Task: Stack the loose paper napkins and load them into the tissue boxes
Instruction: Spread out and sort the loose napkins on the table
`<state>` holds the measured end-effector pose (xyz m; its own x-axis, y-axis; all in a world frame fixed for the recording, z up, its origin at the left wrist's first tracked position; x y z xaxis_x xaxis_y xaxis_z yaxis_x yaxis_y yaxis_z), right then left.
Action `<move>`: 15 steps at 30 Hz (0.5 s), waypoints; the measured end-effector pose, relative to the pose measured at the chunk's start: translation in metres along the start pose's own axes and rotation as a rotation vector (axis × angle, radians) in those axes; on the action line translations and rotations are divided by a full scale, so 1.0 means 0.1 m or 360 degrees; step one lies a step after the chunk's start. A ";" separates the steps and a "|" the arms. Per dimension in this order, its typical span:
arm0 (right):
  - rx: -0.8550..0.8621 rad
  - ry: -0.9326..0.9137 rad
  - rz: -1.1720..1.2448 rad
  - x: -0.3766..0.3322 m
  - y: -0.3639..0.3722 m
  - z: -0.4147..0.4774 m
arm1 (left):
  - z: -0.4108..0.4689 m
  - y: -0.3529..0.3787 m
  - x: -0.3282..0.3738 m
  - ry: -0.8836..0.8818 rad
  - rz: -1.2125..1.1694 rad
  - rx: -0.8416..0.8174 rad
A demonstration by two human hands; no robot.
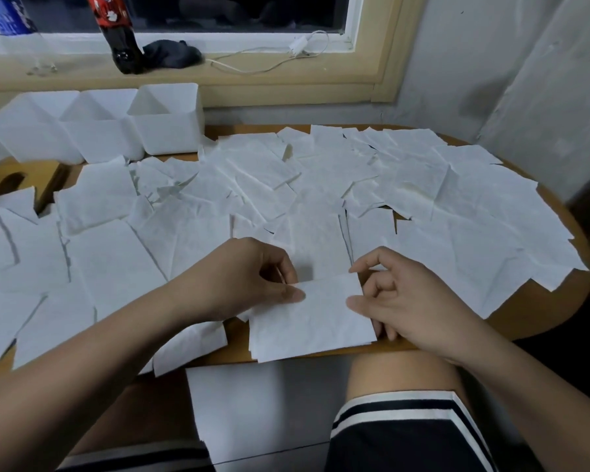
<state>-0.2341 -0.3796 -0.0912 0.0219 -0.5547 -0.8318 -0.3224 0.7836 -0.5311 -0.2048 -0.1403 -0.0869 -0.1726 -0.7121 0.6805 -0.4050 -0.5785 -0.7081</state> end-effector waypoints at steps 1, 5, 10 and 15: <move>0.0011 0.0011 -0.0029 0.00 0.01 -0.01 | 0.00 0.01 -0.01 0.0003 0.0033 0.0018; 0.0011 0.0047 -0.0165 0.03 0.07 -0.05 | -0.02 0.04 -0.07 0.0000 0.0142 0.0080; 0.0004 0.0069 -0.0210 0.06 0.10 -0.09 | -0.04 0.03 -0.12 0.0009 0.0136 0.0122; 0.0118 0.0031 -0.0150 0.07 0.08 -0.08 | -0.07 -0.01 -0.09 0.0025 0.0156 0.0167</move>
<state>-0.2443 -0.3792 -0.0996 0.0301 -0.6315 -0.7748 -0.2489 0.7460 -0.6177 -0.2089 -0.1308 -0.0907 -0.2211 -0.7615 0.6093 -0.2895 -0.5453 -0.7866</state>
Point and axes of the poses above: each hand's wrist, its own z-axis towards the middle knuckle, its own y-axis out of the palm, x = y × z, the point moved 6 cm from there along z, towards the middle knuckle, and after that the axes turned 1 degree about -x, right-handed, at the moved point
